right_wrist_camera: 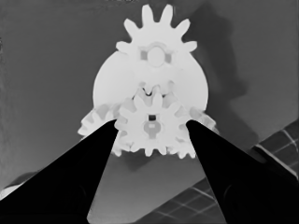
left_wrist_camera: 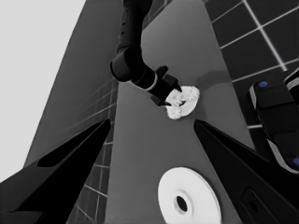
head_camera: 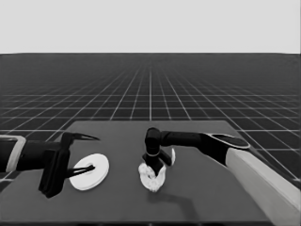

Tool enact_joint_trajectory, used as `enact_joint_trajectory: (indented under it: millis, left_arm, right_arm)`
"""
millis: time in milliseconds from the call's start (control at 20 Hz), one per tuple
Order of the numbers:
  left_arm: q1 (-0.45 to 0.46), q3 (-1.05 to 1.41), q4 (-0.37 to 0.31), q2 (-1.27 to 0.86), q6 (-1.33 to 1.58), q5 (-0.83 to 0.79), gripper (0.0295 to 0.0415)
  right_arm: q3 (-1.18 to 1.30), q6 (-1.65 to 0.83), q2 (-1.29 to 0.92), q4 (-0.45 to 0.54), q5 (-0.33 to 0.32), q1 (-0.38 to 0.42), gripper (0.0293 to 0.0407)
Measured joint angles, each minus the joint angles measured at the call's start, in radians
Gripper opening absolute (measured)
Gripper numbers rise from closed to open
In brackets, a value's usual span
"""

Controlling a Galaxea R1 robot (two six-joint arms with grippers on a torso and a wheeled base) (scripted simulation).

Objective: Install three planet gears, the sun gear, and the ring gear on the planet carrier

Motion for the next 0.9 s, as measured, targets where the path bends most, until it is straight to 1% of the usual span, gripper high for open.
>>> enact_joint_trajectory:
  millis: [700, 800, 850, 900]
  left_arm:
    - [0.0, 0.0, 0.0, 0.0, 0.0, 0.0, 0.0385]
    - [0.0, 0.0, 0.0, 0.0, 0.0, 0.0, 0.0385]
    - [0.0, 0.0, 0.0, 0.0, 0.0, 0.0, 0.0385]
    - [0.0, 0.0, 0.0, 0.0, 0.0, 0.0, 0.0385]
  right_arm:
    - [0.0, 0.147, 0.0, 0.0, 0.0, 0.0, 0.031]
    - [0.0, 0.156, 0.0, 0.0, 0.0, 0.0, 0.0369]
    - [0.0, 0.159, 0.0, 0.0, 0.0, 0.0, 0.038]
    - [0.0, 0.16, 0.0, 0.0, 0.0, 0.0, 0.0383]
